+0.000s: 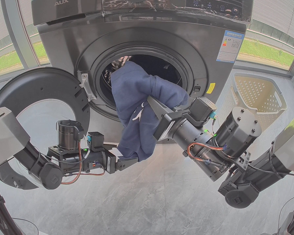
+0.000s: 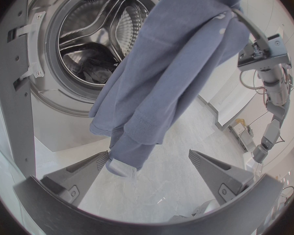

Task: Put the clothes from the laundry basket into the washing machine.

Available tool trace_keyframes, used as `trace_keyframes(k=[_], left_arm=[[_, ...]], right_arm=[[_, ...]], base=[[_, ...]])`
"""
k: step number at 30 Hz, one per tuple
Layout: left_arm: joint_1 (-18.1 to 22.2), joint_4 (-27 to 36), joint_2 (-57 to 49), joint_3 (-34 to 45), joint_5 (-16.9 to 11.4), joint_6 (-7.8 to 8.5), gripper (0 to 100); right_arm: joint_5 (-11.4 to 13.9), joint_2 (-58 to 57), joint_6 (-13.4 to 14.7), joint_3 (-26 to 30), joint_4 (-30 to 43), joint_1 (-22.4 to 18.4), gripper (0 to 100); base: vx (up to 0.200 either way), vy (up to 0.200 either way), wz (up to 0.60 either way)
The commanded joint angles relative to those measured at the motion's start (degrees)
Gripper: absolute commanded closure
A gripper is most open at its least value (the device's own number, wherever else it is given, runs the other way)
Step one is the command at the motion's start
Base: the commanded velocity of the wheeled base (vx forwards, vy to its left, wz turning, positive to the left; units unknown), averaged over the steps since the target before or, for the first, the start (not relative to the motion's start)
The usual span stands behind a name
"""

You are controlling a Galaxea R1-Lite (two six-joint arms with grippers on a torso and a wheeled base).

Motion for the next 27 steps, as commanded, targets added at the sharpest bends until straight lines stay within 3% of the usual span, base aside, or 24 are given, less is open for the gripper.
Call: trace_keyframes(k=[1, 17, 18, 27], left_arm=[[0.0, -0.5, 3.5, -1.7, 0.8, 0.11, 0], [-0.1, -6.4, 11.0, -7.6, 2.1, -0.07, 0], [-0.1, -6.5, 11.0, -7.7, 2.4, -0.07, 100], [-1.1, -12.5, 9.9, -3.4, 2.8, 0.02, 100]], right_arm=[[0.0, -0.3, 0.0, 0.0, -0.1, 0.5, 100], [-0.1, -0.5, -0.1, 0.3, -0.5, 1.4, 100], [-0.1, -0.4, -0.1, 0.3, -0.5, 1.3, 100], [-0.1, 0.0, 0.0, 1.3, -1.1, 0.9, 100]], base=[[0.000, 0.000, 0.00], [0.000, 0.000, 0.00], [0.000, 0.000, 0.00], [0.000, 0.000, 0.00]])
